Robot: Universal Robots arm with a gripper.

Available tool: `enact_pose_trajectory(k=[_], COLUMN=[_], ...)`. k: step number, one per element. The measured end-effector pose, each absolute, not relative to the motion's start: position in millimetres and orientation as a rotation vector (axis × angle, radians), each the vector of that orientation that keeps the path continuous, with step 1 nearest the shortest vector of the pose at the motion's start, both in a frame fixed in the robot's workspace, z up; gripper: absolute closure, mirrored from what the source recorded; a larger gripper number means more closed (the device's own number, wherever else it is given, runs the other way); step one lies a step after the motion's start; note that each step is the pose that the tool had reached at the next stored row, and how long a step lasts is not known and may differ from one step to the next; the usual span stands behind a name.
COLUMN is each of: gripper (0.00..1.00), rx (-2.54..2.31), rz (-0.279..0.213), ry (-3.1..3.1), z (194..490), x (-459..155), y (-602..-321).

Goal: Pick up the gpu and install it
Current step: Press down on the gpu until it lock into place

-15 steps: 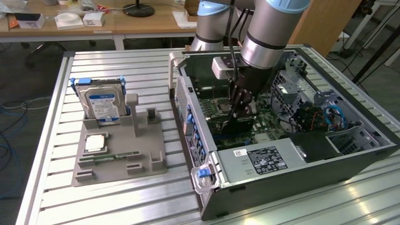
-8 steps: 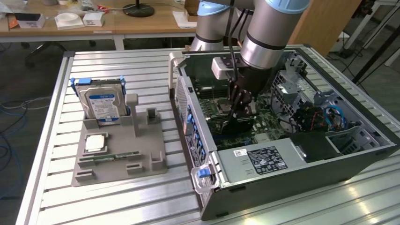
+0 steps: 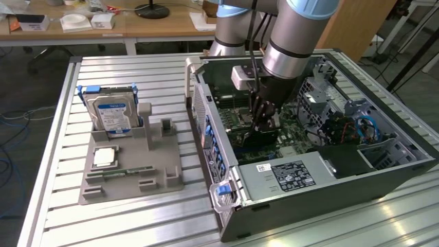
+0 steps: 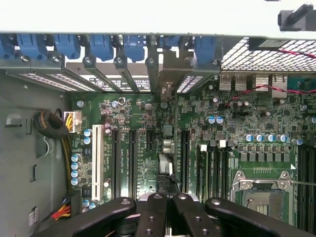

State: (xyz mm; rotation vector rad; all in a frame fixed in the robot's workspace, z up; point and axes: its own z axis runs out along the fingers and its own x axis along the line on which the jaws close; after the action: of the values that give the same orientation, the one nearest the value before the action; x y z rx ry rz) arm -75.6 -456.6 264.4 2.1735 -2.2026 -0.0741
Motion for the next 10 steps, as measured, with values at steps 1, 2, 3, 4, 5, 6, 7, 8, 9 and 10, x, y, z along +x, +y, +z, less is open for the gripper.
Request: enact_pose_trajectory(k=[1,2,3,4,5,6,7,8,9,10], gripper=[0.89,0.89,0.89,0.89,0.89,0.89,0.89,0.89,0.89,0.89], rx=[2.174,2.174,2.173,2.174,2.174,2.175,2.174,2.174,2.174,2.174], rz=[-0.074,-0.074,-0.074,-0.074,-0.075,-0.075,-0.075,-0.075,-0.075,-0.075], ry=[-2.203,-2.203,-2.203,-2.203,-2.203,-2.203,-2.203,-2.203,-2.203,-2.203], z=[264.3,264.1,263.9,263.9,264.1,265.7,268.1,270.3,271.8,272.3], x=[-75.6,-75.6,-75.6,-75.6,-75.6,-75.5,-75.5,-75.5,-75.4,-75.0], y=[-456.6,-456.6,-456.6,-456.6,-456.6,-456.5,-456.5,-456.6,-456.6,-456.6])
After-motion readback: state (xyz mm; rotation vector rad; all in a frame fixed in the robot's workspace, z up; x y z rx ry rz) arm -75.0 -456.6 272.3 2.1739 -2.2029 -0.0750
